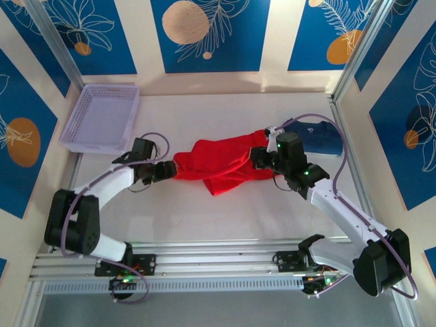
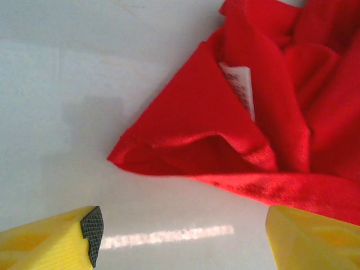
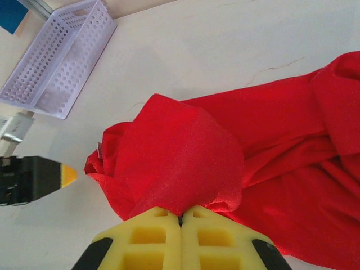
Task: Fold the inside-out t-shirt
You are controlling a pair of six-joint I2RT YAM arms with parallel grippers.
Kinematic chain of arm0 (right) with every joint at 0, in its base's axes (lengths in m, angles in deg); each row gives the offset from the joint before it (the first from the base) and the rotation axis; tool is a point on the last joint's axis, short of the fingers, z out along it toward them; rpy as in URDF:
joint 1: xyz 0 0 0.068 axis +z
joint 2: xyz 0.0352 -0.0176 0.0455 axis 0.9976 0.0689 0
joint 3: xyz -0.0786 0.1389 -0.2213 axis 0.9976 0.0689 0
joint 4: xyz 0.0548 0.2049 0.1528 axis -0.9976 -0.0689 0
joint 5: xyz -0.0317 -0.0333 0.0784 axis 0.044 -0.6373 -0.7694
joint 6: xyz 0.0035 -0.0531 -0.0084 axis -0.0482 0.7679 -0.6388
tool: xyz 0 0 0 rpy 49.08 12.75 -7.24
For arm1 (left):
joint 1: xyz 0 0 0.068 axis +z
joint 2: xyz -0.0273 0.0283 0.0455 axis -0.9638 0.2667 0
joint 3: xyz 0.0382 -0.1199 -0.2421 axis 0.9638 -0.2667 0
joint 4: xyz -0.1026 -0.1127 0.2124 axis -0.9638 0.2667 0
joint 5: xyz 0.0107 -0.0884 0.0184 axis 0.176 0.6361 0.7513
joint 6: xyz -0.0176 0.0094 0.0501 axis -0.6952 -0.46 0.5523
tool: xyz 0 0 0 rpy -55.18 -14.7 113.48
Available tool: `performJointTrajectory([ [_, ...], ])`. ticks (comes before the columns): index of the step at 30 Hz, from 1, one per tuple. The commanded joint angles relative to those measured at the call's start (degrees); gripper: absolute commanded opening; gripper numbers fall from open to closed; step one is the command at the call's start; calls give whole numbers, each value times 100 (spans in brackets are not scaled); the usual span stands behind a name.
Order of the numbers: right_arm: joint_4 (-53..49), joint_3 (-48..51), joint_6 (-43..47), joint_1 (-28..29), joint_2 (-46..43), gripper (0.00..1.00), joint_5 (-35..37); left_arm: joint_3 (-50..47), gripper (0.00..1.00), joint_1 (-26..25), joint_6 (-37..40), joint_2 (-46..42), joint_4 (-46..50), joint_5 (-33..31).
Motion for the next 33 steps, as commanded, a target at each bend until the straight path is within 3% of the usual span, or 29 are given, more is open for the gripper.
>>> performJointTrajectory([
  [1, -62, -9, -89, -18, -80, 0, -172, 196, 76, 82, 162, 313, -391, -302],
  [6, -64, 20, -80, -18, -36, 0, -174, 297, 72, 237, 223, 691, -620, -227],
  [12, -127, -18, -17, -18, -37, 0, -125, 377, 59, 323, 287, 1199, -939, 134],
  [17, -152, -43, 10, -27, -34, 0, -43, 425, 35, 325, 179, 1497, -1260, 705],
  [19, -154, -135, 50, -36, -23, 0, 43, 353, 18, 329, 68, 1382, -1394, 858],
  [22, -297, -642, 334, -120, -3, 0, 232, 422, 0, 360, -95, 791, -1371, 940],
  [29, -1607, -3235, 1683, -238, -492, 0, 1189, 1837, 0, 377, -341, -2038, -645, 66],
  [33, -2209, -4312, 1963, -238, -773, 0, 1355, 3537, 0, 357, 60, -2521, 508, -527],
])
